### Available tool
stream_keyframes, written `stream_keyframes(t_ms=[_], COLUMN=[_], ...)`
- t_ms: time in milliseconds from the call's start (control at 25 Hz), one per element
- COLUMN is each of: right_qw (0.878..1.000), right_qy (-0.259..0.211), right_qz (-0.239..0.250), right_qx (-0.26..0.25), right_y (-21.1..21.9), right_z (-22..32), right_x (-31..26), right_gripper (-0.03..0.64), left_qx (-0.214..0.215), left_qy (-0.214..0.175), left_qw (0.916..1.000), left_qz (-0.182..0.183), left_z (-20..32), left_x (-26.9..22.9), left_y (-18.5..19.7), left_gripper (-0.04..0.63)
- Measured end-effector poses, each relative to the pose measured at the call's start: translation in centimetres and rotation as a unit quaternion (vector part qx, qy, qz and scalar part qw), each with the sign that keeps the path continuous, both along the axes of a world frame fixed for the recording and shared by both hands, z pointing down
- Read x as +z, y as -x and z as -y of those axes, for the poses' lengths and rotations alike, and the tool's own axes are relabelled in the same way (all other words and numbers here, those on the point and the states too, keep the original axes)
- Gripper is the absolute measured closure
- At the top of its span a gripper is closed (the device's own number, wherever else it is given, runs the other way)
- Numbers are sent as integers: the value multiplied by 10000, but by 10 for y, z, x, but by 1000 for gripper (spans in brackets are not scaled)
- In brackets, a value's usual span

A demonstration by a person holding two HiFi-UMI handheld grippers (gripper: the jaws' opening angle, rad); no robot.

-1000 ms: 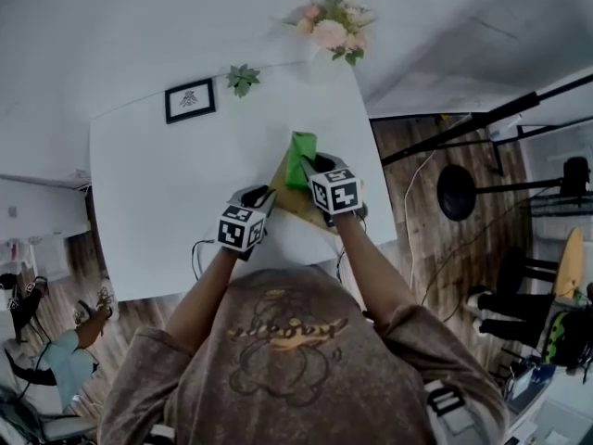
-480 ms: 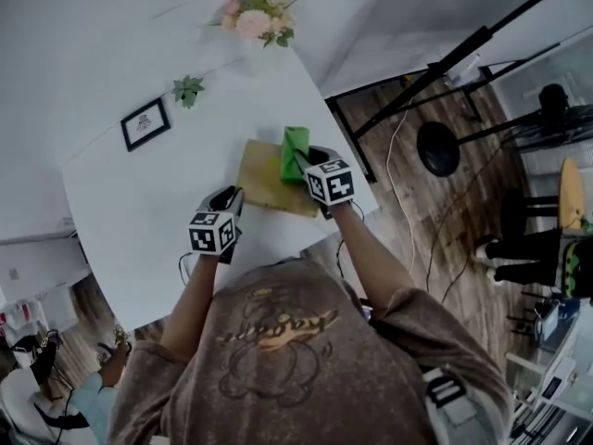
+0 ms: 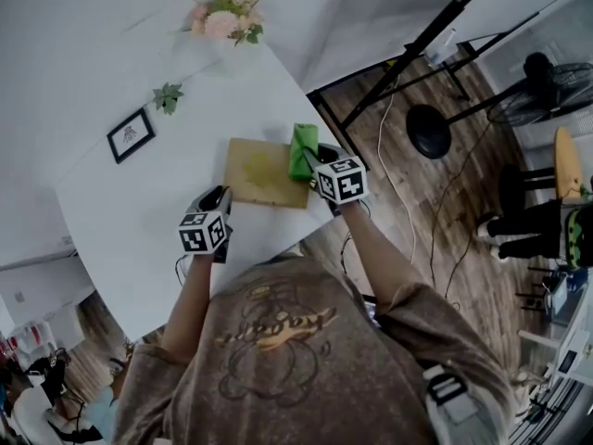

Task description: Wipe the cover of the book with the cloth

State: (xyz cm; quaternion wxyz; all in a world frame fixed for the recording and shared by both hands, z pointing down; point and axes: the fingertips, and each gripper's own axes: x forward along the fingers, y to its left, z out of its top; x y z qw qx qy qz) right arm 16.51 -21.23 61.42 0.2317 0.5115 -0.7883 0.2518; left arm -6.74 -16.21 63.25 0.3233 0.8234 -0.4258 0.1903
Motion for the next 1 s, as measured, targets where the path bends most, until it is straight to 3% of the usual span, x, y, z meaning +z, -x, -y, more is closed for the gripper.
stream_keyframes(t_ms=[640, 840, 1000], right_qw=[9969, 9979, 9984], right_qy=[218, 125, -94], right_qz=[103, 221, 496], right_qx=[752, 601, 272], right_y=[-73, -65, -29], right_z=[-28, -32, -24], right_x=[-12, -30, -57], right_gripper=[554, 554, 554], left_qx=[14, 23, 25], left_qy=[38, 7, 0], left_qw=[10000, 10000, 10000], left_qz=[-19, -15, -6], left_z=[-1, -3, -2], left_x=[-2, -2, -2], left_y=[0, 1, 1], left_gripper=[512, 512, 512])
